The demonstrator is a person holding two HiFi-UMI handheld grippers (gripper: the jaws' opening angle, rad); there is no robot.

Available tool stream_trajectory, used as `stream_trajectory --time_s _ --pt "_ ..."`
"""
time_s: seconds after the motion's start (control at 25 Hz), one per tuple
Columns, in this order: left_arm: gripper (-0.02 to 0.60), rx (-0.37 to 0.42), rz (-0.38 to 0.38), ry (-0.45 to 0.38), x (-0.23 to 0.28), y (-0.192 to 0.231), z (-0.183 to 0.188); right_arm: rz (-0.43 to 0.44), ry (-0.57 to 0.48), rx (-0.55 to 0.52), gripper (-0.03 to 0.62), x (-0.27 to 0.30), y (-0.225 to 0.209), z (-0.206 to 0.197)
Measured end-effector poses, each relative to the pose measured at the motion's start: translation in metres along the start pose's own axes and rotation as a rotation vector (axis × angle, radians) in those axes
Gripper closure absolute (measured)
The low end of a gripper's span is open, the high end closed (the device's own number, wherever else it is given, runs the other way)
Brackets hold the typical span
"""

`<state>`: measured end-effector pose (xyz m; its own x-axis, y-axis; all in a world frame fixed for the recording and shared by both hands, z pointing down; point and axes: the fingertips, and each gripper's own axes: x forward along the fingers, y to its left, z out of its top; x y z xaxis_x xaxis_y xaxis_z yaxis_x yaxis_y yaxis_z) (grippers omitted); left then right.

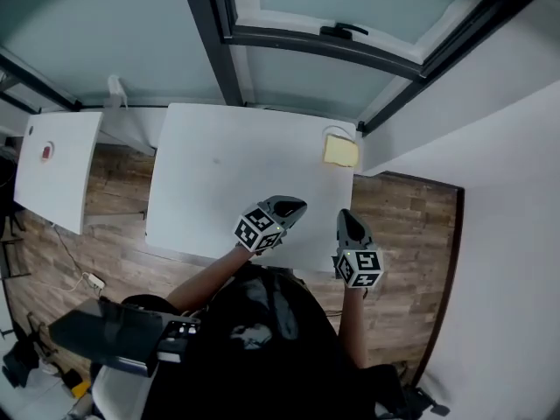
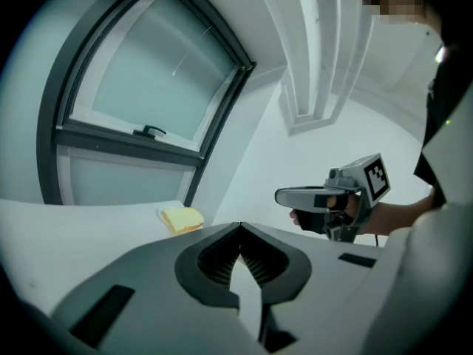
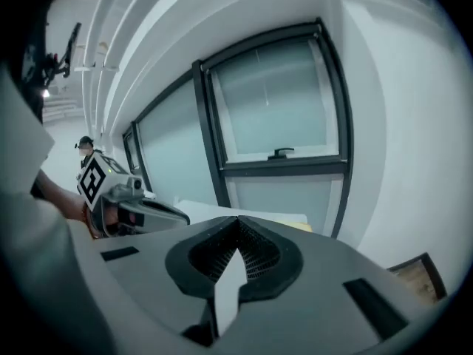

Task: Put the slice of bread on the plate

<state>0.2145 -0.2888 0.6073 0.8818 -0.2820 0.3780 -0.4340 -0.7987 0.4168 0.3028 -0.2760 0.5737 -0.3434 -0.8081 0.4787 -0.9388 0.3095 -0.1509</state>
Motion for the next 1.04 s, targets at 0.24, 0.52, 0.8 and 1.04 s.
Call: stream_trajectory --time_s 0.24,0.52,0.8,1.04 --pt "0.577 0.071 0.019 -0.082 -0.022 -0.034 0.025 -0.079 -0.103 0.01 0.585 -0.037 0.013 0.015" --pt "0.577 0.14 0.045 -0.098 -0.028 -0.046 0.035 -0.096 -0.156 0.02 0.585 -0.059 0.006 0.022" --pt "0.577 0.139 0.066 -0.121 -0.04 -0.045 0.039 -0.09 -0.163 0.055 0.585 -0.065 -0.002 0.023" --pt "0.577 0.14 0.068 -0.122 -0.042 -0.045 0.038 -0.062 -0.163 0.044 0.583 -0.062 0.005 0.025"
